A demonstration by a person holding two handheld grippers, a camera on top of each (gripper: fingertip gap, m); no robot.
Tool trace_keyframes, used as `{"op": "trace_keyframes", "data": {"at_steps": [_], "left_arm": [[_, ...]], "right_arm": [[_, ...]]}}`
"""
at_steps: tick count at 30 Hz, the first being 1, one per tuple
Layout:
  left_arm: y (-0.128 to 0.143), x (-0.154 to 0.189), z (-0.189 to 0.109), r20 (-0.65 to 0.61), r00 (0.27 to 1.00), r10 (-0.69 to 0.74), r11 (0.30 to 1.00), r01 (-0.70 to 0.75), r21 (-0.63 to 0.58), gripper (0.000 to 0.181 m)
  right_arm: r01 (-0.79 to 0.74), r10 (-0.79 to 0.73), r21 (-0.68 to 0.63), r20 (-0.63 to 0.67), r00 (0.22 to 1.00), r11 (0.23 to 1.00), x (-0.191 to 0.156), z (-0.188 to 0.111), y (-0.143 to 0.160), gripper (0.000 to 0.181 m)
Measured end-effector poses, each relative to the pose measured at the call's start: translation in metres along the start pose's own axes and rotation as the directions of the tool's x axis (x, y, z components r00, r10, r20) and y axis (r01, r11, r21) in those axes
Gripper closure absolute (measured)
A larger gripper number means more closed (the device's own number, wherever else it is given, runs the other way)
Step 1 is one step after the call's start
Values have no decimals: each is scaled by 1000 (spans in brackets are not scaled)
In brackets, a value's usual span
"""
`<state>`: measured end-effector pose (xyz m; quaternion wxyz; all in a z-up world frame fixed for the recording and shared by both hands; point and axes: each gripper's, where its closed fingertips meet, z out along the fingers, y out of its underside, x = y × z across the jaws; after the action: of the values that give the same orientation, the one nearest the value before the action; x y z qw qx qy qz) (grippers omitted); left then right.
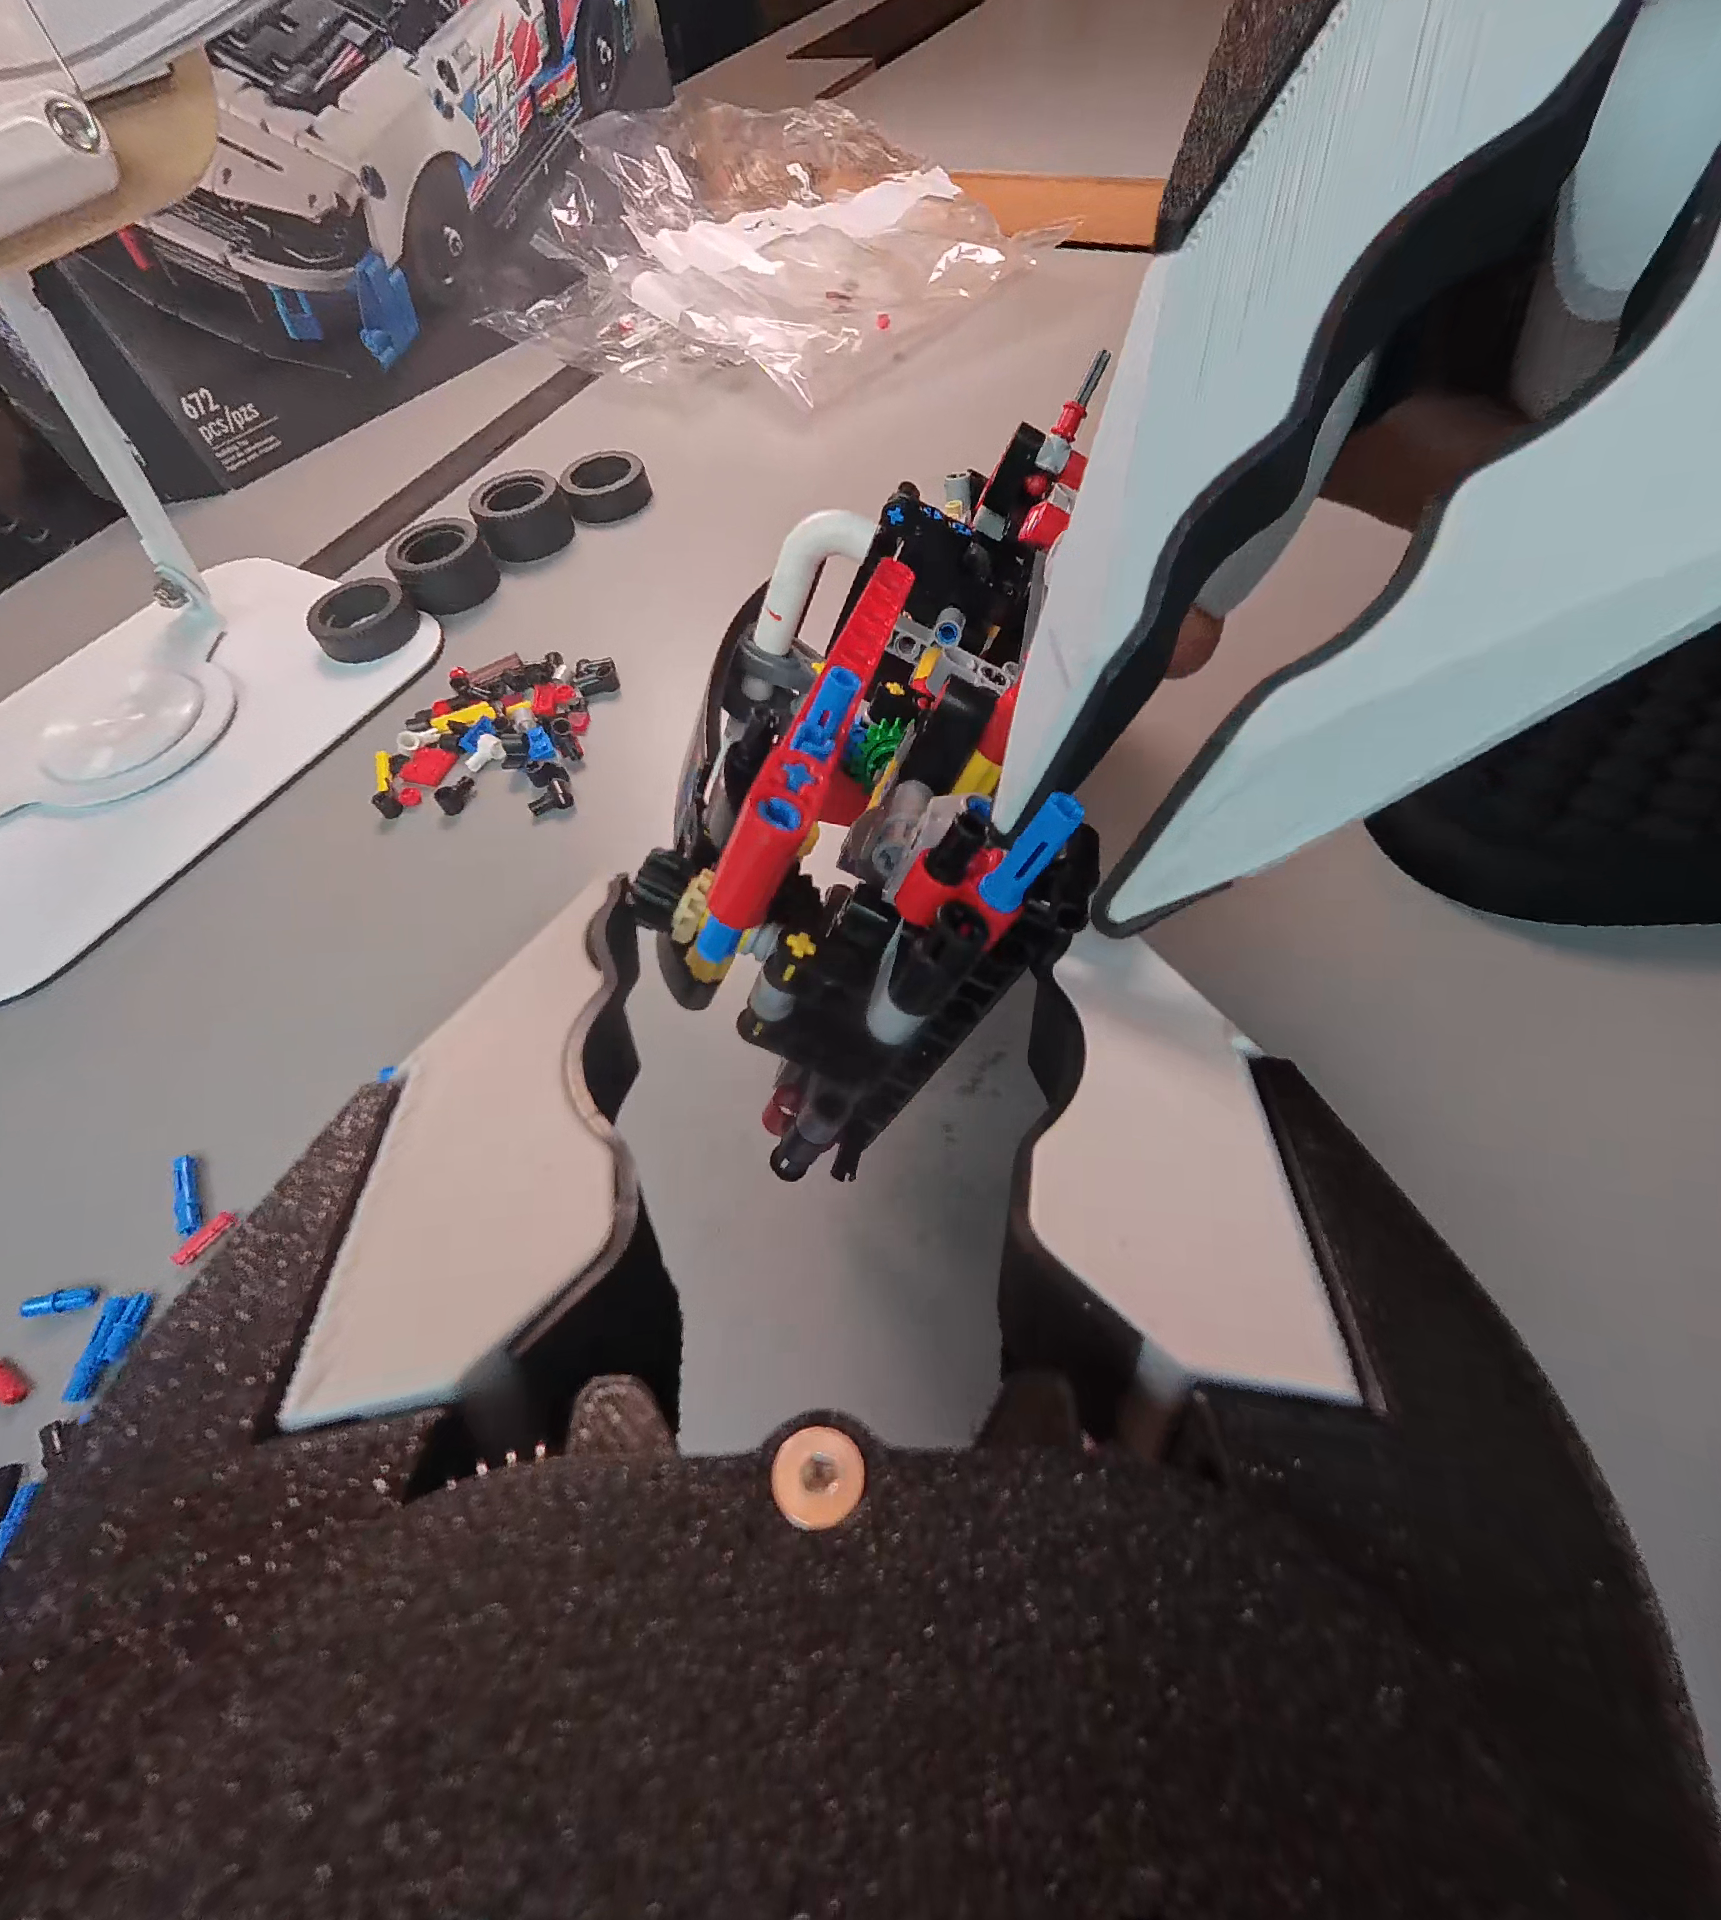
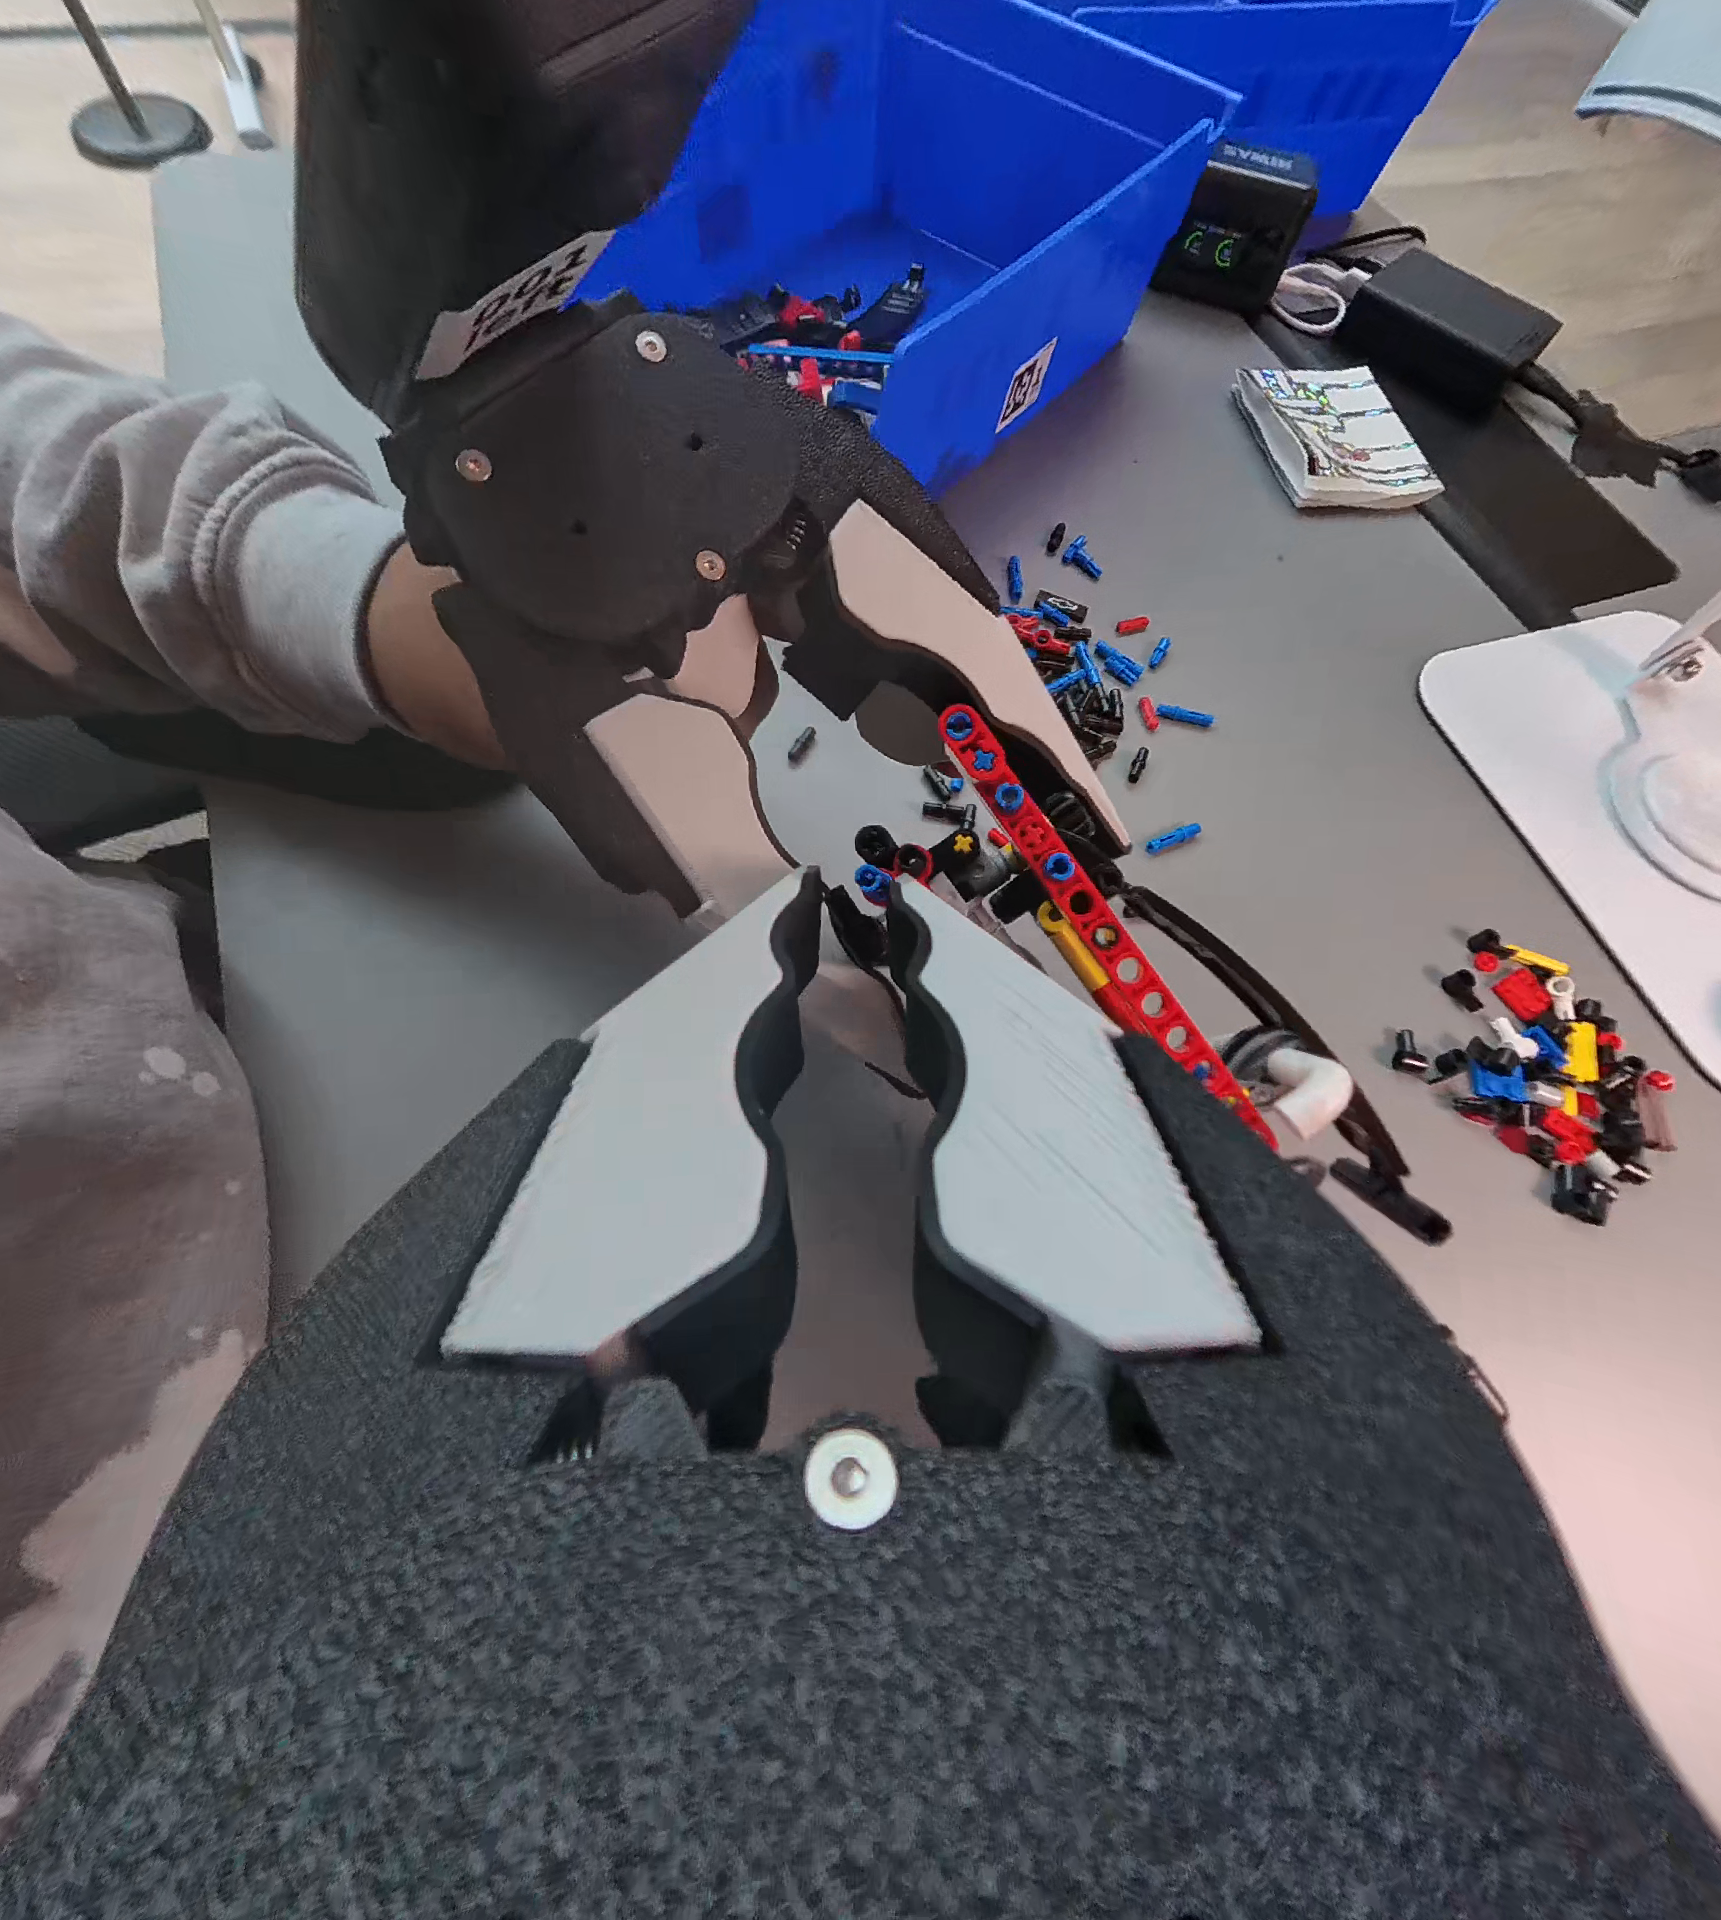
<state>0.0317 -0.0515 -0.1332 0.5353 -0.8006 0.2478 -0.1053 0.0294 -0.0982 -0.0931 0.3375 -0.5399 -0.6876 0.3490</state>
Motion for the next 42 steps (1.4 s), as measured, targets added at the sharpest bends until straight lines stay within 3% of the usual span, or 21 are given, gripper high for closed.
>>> {"op": "trace_keyframes", "data": {"at_steps": [1, 3, 10, 15, 16, 17, 18, 25, 26, 27, 28, 30, 31, 37, 42], "left_arm": [[1, -1, 0, 5, 1000, -1, 1000, 1, -1, 107], [2, -2, 1, 17, 1000, -2, 1000, 2, -8, 107], [5, -2, 2, 15, 1000, -18, 1000, 18, -4, 105], [4, 2, 3, 25, 989, 145, 988, -146, 42, 94], [5, 5, 4, 20, 982, 190, 981, -190, 45, 100], [7, 10, 5, -5, 976, 220, 975, -219, 45, 117], [8, 11, 5, -6, 975, 221, 975, -221, 38, 117], [5, 10, 8, -63, 991, 117, 990, -112, 80, 120], [8, 10, 10, -67, 992, 111, 992, -106, 68, 121], [17, 10, 14, -70, 991, 115, 993, -114, 21, 119], [16, 11, 13, -73, 991, 114, 992, -110, 56, 124], [16, 15, 12, -79, 992, 97, 995, -94, 46, 124], [16, 17, 13, -91, 992, 92, 995, -88, 49, 123], [17, 19, 13, -146, 989, 32, 999, -26, 39, 121], [17, 21, 11, -179, 984, 22, 999, -13, 53, 120]], "right_arm": [[-33, 33, 19, 7, 999, 999, 0, 1, -2, 169], [-80, 79, 28, 2, 997, 996, 2, 2, -1, 173], [-8, 10, 28, -57, 998, 1000, 4, 4, 1, 178], [19, -19, -25, 6, 1000, 999, -4, 5, 9, 178], [39, -39, -40, 0, 999, 998, -5, 6, 10, 178], [53, -54, -43, -7, 999, 998, -5, 7, 10, 178], [56, -57, -41, -10, 998, 998, -4, 9, 11, 178], [1, -2, 34, 6, 1000, 999, 5, 5, 2, 179], [-18, 17, 69, 11, 1000, 997, 6, 3, -3, 178], [-90, 82, 188, 52, 995, 978, 6, -10, -25, 178], [-105, 98, 261, 40, 994, 960, 14, -26, -44, 179], [69, -36, 256, -131, 991, 964, 27, -46, -60, 178], [69, -40, 264, -114, 993, 962, 23, -49, -65, 179], [-86, 89, 244, 0, 996, 966, 31, -39, -38, 178], [-91, 82, 266, 45, 996, 960, 30, -30, -28, 178]]}}
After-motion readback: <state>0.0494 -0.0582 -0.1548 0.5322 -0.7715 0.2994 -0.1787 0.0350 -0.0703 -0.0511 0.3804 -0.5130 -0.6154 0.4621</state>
